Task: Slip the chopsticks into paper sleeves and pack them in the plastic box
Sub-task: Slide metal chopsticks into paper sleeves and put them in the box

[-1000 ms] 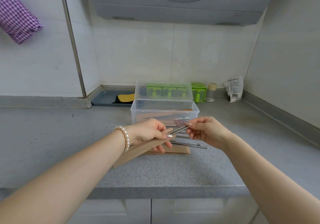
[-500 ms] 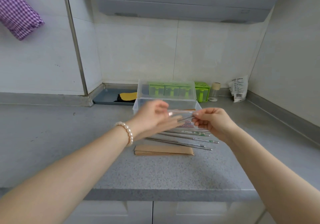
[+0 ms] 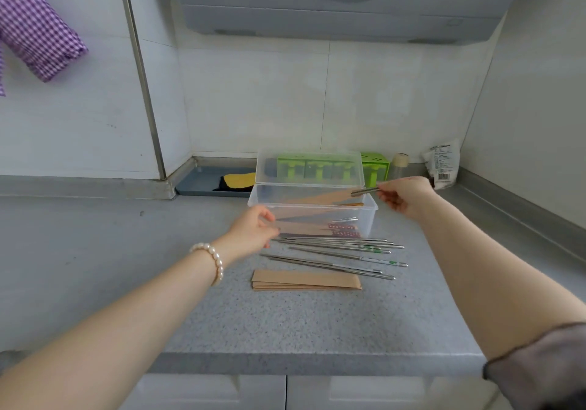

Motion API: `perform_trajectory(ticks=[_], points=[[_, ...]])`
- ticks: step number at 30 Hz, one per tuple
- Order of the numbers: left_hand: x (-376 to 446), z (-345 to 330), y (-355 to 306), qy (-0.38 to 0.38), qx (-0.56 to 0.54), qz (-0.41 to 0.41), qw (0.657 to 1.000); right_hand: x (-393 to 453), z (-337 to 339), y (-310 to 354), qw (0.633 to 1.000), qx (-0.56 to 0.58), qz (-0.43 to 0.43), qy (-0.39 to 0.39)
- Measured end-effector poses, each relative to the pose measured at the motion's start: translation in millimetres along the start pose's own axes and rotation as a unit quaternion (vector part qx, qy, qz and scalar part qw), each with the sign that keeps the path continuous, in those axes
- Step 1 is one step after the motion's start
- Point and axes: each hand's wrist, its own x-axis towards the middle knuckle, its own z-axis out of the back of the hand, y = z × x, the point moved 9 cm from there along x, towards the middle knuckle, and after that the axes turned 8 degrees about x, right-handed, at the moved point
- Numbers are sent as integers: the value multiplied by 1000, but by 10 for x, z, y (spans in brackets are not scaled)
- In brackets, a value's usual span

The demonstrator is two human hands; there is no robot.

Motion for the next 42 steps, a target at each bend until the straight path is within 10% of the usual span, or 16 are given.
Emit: perform_trajectory(ticks=[6, 10, 15, 22, 33, 42], points=[[-4, -258, 194, 66, 11, 23, 997, 74, -337, -227, 986, -157, -54, 15], [-14, -373, 249, 83, 45, 17, 995, -26, -487, -90, 929, -366, 50, -8], [-36, -454, 217, 85, 111, -24, 990, -294, -707, 2, 909, -348, 211, 89], [-50, -603, 115, 109, 172, -58, 977, -522, -586, -767, 774, -558, 87, 287], [-60, -699, 34, 105, 181, -72, 975, -565, -413, -787, 752, -597, 134, 244], [-77, -612, 31, 78, 174, -73, 979, -671, -521, -921, 566, -755, 242, 223]])
